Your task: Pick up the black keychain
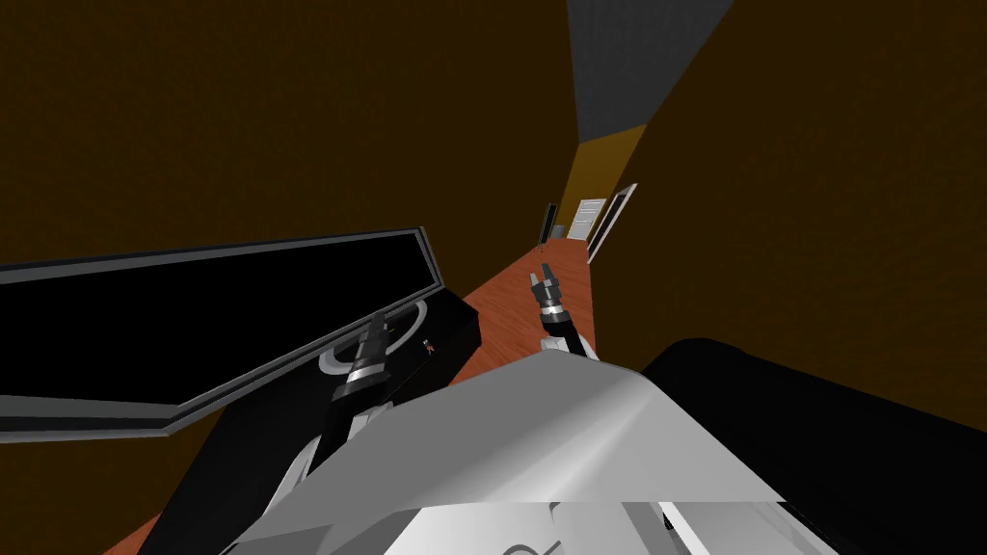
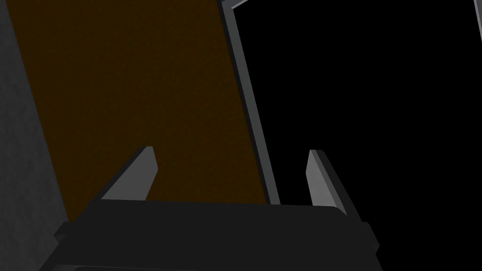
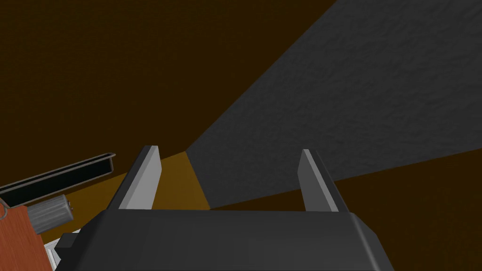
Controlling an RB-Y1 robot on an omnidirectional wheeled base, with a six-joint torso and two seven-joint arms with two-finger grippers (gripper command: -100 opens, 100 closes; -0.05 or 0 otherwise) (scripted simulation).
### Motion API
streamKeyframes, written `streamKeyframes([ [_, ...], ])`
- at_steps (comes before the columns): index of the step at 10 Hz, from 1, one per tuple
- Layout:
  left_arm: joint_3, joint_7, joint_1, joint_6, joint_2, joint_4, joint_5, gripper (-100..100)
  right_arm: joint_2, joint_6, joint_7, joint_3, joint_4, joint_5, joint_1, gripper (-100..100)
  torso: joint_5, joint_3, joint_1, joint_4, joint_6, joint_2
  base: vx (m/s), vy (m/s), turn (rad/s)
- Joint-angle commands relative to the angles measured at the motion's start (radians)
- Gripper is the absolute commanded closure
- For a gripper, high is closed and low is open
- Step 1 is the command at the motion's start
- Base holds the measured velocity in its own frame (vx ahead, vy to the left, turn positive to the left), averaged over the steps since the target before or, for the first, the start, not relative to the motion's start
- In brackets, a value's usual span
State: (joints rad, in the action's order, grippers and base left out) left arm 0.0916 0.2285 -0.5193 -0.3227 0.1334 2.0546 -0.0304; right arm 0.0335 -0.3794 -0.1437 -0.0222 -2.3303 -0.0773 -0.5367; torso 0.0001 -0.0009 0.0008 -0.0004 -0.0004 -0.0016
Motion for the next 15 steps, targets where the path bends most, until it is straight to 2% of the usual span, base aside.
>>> streamKeyframes([
  [1,0.014,0.026,0.006,0.050,0.013,-0.029,0.014,-100,0.000,0.000,0.000,0.000,0.000,0.000,0.000,0,0.000,0.000,0.000,0.000,0.000,0.000,0.018,0.006,-0.206],
  [2,0.014,0.026,0.006,0.056,0.013,-0.029,0.014,-100,0.000,0.000,0.000,0.000,0.000,0.000,0.000,0,0.000,0.000,0.000,0.000,0.001,0.000,0.013,0.011,-0.090],
  [4,0.031,0.079,0.013,0.123,0.027,-0.091,0.033,-100,0.000,0.000,0.000,0.000,0.000,0.000,0.000,0,0.000,0.000,0.000,0.000,0.000,0.000,0.020,0.012,-0.262],
  [5,0.031,0.079,0.013,0.138,0.027,-0.091,0.033,-100,0.000,0.000,0.000,0.000,0.000,0.000,0.000,0,0.000,0.000,0.000,0.000,0.001,0.000,0.017,0.023,-0.103],
  [7,0.049,0.134,0.022,0.205,0.042,-0.155,0.054,-100,0.000,0.000,0.000,0.000,0.000,0.000,0.000,0,0.000,0.000,0.000,0.000,0.000,0.000,0.023,0.011,-0.262],
  [8,0.049,0.134,0.022,0.224,0.042,-0.157,0.054,-100,0.000,0.000,0.000,0.000,0.000,0.000,0.000,0,0.000,0.000,0.000,0.000,0.001,-0.001,0.021,0.020,-0.119],
  [10,0.067,0.191,0.031,0.295,0.058,-0.217,0.075,-100,0.000,0.000,0.000,0.000,0.000,0.000,0.000,0,0.000,0.000,0.000,0.000,0.000,0.000,0.024,0.016,-0.293],
  [11,0.067,0.191,0.031,0.312,0.058,-0.228,0.075,-100,0.000,0.000,0.000,0.000,0.000,0.000,0.000,0,0.000,0.000,0.000,0.000,0.000,0.000,0.014,0.024,-0.089],
  [12,0.076,0.219,0.036,0.344,0.067,-0.265,0.085,-100,0.000,0.000,0.000,0.000,0.000,0.000,0.000,0,0.000,0.000,0.000,0.000,-0.001,0.000,0.017,0.015,-0.183],
  [13,0.076,0.219,0.036,0.357,0.067,-0.265,0.085,-100,0.000,0.000,0.000,0.000,0.000,0.000,0.000,0,0.000,0.000,0.000,0.000,0.000,0.000,0.013,0.013,-0.110],
  [14,0.085,0.248,0.041,0.392,0.075,-0.302,0.096,-100,0.000,0.000,0.000,0.000,0.000,0.000,0.000,0,0.000,0.000,0.000,0.000,0.000,0.000,0.013,0.011,-0.207],
  [15,0.085,0.248,0.041,0.402,0.075,-0.302,0.096,-100,0.000,0.000,0.000,0.000,0.000,0.000,0.000,0,0.000,0.000,0.000,0.000,0.000,0.000,0.012,0.016,-0.124],
])
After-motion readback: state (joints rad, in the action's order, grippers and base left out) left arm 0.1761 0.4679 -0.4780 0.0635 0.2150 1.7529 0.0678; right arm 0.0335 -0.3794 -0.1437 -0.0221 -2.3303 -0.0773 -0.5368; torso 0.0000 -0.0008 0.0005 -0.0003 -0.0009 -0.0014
